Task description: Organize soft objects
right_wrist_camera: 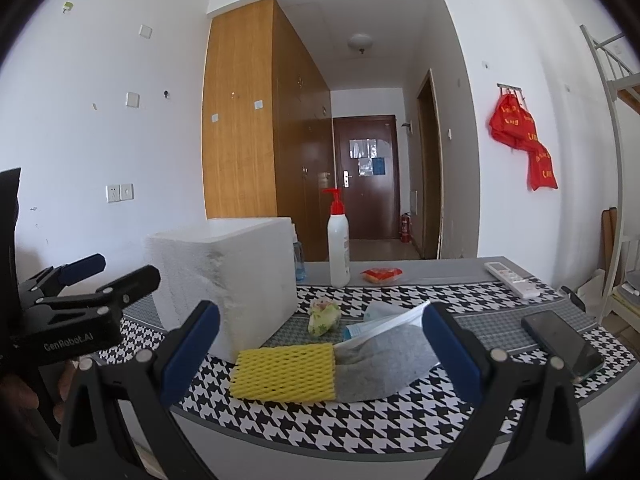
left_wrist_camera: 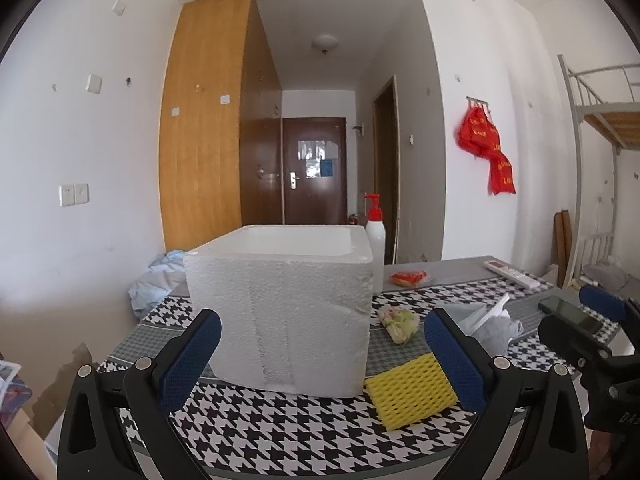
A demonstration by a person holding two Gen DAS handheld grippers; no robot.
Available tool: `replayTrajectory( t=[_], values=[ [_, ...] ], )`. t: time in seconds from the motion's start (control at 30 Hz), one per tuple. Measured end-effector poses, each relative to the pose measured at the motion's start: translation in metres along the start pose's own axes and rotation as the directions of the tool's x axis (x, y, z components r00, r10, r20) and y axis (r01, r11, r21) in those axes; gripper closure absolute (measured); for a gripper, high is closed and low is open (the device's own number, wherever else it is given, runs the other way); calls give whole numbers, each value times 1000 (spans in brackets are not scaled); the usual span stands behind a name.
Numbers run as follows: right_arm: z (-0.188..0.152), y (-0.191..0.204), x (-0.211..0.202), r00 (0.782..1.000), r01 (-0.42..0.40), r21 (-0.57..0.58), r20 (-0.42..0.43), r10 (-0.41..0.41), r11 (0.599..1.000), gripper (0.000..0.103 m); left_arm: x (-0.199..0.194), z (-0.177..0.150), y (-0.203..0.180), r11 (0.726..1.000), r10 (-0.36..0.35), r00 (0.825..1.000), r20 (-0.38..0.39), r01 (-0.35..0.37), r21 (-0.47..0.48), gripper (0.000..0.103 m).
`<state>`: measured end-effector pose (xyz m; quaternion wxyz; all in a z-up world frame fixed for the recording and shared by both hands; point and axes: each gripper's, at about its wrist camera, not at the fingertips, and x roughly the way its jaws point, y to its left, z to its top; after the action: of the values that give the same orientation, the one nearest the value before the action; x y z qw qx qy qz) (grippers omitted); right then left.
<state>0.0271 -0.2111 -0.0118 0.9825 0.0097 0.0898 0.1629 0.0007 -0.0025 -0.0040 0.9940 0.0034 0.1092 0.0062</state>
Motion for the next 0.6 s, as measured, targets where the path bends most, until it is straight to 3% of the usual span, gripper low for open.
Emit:
replayTrajectory(
  t=[0.6],
  values=[
    [-2,-2,13,1000,11,-11,-26,-12,1000,1,11,-4,-6,999,-37,998,-44,38,27,1]
  ],
)
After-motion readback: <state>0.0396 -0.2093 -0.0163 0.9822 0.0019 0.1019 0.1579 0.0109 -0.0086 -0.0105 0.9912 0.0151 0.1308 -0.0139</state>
